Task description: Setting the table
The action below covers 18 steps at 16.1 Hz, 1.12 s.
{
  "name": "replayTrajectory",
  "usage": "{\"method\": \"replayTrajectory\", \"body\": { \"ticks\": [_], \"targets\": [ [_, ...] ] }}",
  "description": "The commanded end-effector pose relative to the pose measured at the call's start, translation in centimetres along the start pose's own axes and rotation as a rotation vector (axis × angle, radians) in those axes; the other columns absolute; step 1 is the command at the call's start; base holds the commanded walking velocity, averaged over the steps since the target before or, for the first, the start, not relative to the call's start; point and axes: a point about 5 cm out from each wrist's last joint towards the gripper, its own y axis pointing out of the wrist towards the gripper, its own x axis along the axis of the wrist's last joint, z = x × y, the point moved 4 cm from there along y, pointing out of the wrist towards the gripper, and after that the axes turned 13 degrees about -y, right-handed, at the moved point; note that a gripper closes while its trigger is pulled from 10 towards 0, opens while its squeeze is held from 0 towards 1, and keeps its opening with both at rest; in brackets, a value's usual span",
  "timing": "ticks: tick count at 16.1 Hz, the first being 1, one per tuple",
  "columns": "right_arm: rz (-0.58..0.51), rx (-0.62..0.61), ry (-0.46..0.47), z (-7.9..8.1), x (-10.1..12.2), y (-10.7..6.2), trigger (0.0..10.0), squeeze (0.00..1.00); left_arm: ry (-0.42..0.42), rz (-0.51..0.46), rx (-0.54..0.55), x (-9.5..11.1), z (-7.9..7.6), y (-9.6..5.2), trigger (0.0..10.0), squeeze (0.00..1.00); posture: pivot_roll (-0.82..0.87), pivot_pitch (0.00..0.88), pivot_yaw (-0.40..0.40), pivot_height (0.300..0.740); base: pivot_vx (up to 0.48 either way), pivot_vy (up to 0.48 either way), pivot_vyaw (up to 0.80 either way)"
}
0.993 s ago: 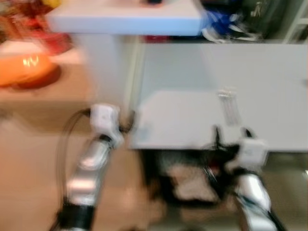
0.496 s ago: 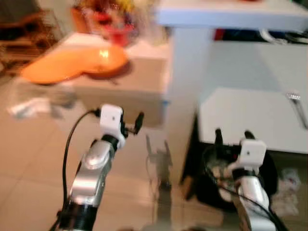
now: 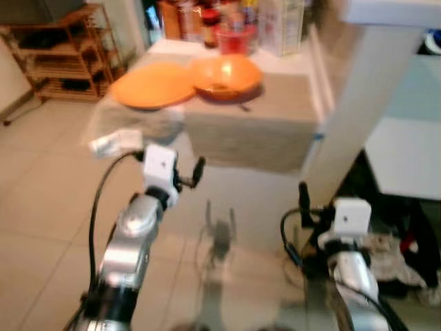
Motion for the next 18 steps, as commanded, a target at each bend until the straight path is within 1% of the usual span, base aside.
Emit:
{"method": "replayTrajectory", "body": {
  "ticks": [1, 2, 3, 7, 8, 9, 10, 13, 14, 15, 17, 18],
  "targets": [
    [-0.023, 0.004, 0.002, 0.2, 0.6, 0.2, 10.0, 0.00, 0.028, 0.000, 0.004, 0.2, 0.4, -0.1, 10.0, 0.00, -0.07, 0.000, 0.022, 0.727, 0.000, 0.480, 0.00],
    [-0.022, 0.007, 0.002, 0.3, 0.6, 0.2, 10.0, 0.00, 0.034, -0.004, -0.002, 0.1, 0.2, -0.2, 10.0, 0.00, -0.07, 0.000, 0.022, 0.727, 0.000, 0.480, 0.00],
    [-0.020, 0.012, 0.001, 0.4, 0.6, 0.1, 10.0, 0.00, 0.040, 0.003, -0.016, -0.1, -0.1, -0.3, 10.0, 0.00, -0.07, 0.000, 0.020, 0.727, 0.000, 0.000, 0.00],
    [-0.020, 0.018, -0.001, 0.4, 0.6, -0.1, 10.0, 0.00, 0.032, 0.007, -0.013, -0.2, -0.1, -0.4, 10.0, 0.00, -0.06, 0.000, 0.016, 0.727, 0.000, 0.000, 0.00],
    [-0.056, 0.005, -0.025, 0.2, 1.3, 0.2, 10.0, 0.00, -0.019, -0.001, 0.014, 0.2, 0.2, -0.1, 10.0, 0.00, -0.06, 0.000, 0.013, 0.727, 0.000, 0.000, 0.00],
    [-0.080, -0.002, -0.038, 0.0, 1.9, 0.4, 10.0, 0.00, -0.047, -0.008, 0.022, 0.7, 0.3, 0.2, 10.0, 0.00, -0.06, 0.000, 0.011, 0.727, 0.000, 0.000, 0.00],
    [-0.089, -0.004, -0.041, 0.0, 2.2, 0.5, 10.0, 0.00, -0.055, -0.013, 0.023, 0.9, 0.2, 0.4, 10.0, 0.00, -0.06, 0.000, 0.011, 0.727, 0.000, 0.000, 0.00],
    [-0.096, -0.007, -0.047, -0.1, 2.2, 0.7, 10.0, 0.00, -0.009, -0.018, -0.011, 1.3, -0.6, 0.7, 10.0, 0.00, -0.06, 0.000, 0.010, 0.727, 0.000, 0.000, 0.00],
    [-0.109, -0.032, -0.048, -0.3, 2.6, 0.7, 10.0, 0.00, 0.019, -0.071, -0.027, 2.3, -1.0, 0.8, 10.0, 0.00, -0.06, 0.000, 0.010, 0.727, 0.000, 0.000, 0.00],
    [-0.109, -0.056, -0.032, -0.7, 2.7, 0.7, 10.0, 0.00, 0.027, -0.116, -0.041, 3.1, -1.2, 0.9, 10.0, 0.00, -0.06, 0.000, 0.011, 0.727, 0.000, 0.000, 0.00],
    [-0.104, -0.076, -0.023, -1.2, 2.6, 0.7, 10.0, 0.00, 0.025, -0.149, -0.046, 3.9, -1.4, 1.0, 10.0, 0.00, -0.07, 0.000, 0.013, 0.727, 0.000, 0.000, 0.00],
    [-0.103, -0.078, -0.023, -1.3, 2.6, 0.7, 10.0, 0.00, 0.024, -0.149, -0.044, 3.9, -1.4, 1.0, 10.0, 0.00, -0.07, 0.000, 0.011, 0.727, 0.000, 0.000, 0.00]
  ]
}}
